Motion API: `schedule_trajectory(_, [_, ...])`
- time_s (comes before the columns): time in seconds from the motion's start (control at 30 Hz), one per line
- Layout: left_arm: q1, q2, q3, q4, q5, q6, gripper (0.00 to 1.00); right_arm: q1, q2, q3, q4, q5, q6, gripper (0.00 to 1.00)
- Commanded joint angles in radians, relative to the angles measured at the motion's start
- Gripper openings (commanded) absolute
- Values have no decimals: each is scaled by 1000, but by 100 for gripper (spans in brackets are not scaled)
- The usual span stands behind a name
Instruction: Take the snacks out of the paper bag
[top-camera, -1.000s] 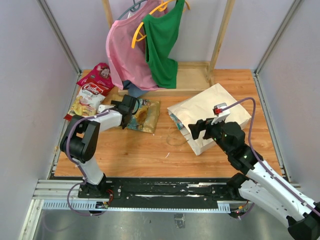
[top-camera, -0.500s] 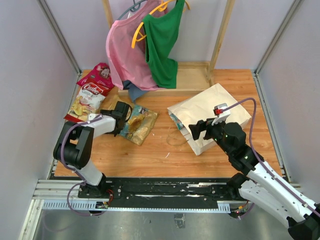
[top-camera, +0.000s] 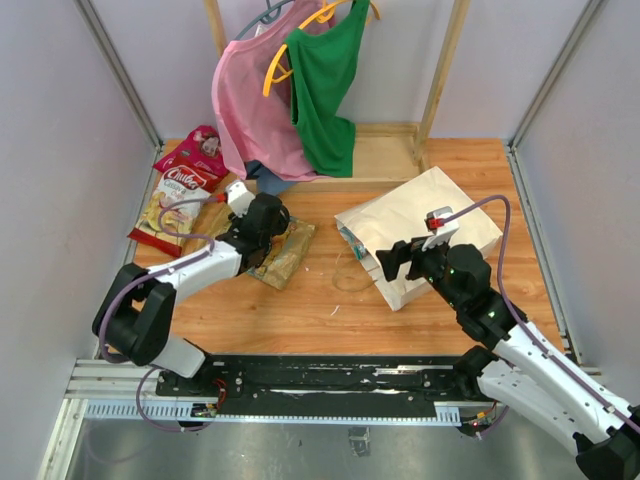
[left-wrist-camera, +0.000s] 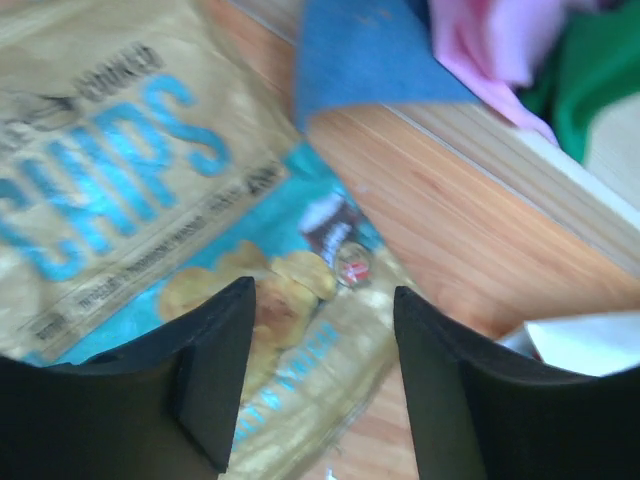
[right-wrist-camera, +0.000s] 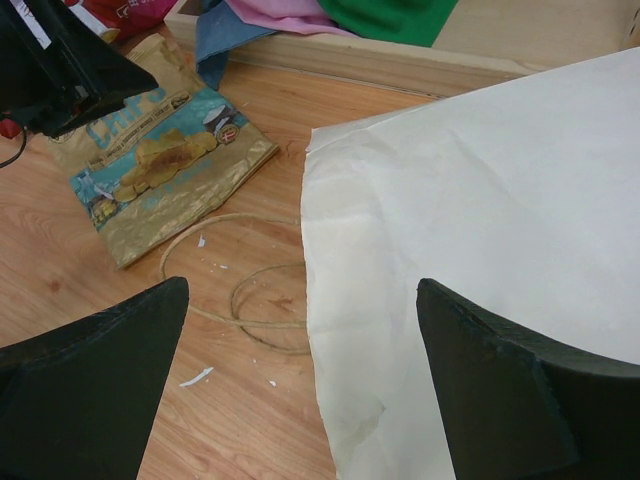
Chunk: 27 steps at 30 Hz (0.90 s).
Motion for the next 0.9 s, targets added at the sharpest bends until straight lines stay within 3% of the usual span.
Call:
schedule_trajectory(0.0, [61,16,-49,280,416,369,40,-20,-28,20,-7,7,-7,98])
schedule_trajectory(0.03, [82,33,-40,268,441,371,29,-20,-36,15,-7,8,-8,98])
schedule_trajectory(0.1, [115,83,-5,225,468,387,15,-21,-44,11,-5,6,-5,98])
schedule_trajectory(0.2, [143,164,64,152,465,395,1,-20,-43,11,-3,-4,0,98])
schedule_trajectory(0.53, [210,387,180,85,439,350,0,-21,-72,1,-14,7,-3,98])
schedule_trajectory(0.87, [270,515,326,61,422,446,0,-20,-70,7,-16,7,-8,98])
